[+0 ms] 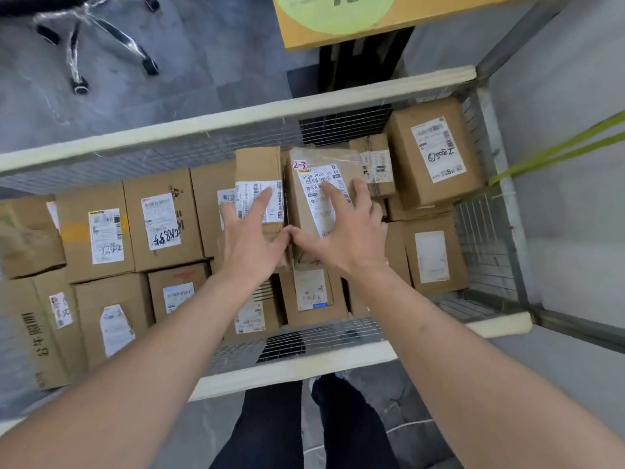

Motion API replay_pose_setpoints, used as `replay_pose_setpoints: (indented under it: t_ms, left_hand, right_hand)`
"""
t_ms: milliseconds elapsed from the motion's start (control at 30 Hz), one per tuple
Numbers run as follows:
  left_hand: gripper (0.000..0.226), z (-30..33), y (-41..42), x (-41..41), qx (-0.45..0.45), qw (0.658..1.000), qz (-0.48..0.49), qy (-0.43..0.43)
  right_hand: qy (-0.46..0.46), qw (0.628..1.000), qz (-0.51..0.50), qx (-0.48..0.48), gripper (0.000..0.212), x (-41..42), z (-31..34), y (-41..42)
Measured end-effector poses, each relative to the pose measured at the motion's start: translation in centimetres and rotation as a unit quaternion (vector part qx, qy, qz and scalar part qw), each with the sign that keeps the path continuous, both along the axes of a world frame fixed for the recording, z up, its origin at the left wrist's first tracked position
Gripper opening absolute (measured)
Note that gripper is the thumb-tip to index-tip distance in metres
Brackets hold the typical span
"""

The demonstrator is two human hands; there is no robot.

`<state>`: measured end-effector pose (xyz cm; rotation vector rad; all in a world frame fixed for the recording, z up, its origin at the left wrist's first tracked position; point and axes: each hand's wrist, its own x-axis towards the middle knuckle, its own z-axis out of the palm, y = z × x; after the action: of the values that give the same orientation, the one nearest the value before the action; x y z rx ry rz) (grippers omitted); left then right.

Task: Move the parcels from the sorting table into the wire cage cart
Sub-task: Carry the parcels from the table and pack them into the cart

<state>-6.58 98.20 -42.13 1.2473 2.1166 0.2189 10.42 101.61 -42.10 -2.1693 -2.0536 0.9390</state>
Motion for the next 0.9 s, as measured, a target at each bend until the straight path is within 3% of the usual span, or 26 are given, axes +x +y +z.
replay_pose_setpoints:
  t_ms: [267,500,833,900]
  left_hand:
    - [0.072,-7.2,3.8,-1.6,0.015,0.999,0.024,-0.030]
    - [0.055,-10.5,4.6,-0.5,0.002,0.996,0.001,-0.092]
    - [0.070,-12.1,4.6,-0.3,-0.032,0.991,-0.048,-0.123]
    - [0.069,-11.9,4.8,-0.1,-0.032,0.993,-0.067,-0.092]
  right_hand:
    - [-0.019,0.999,0.023,0.030,0.101,-2.1,-7.3,4.3]
    - [-0.047,0.997,0.025,0.058,0.099,-0.6,-10.3,5.7]
    - [-0.078,0.990,0.100,0.065,0.088,1.3,-12.4,4.4]
    - [-0.075,0.989,0.114,0.058,0.087,1.3,-12.6,4.6]
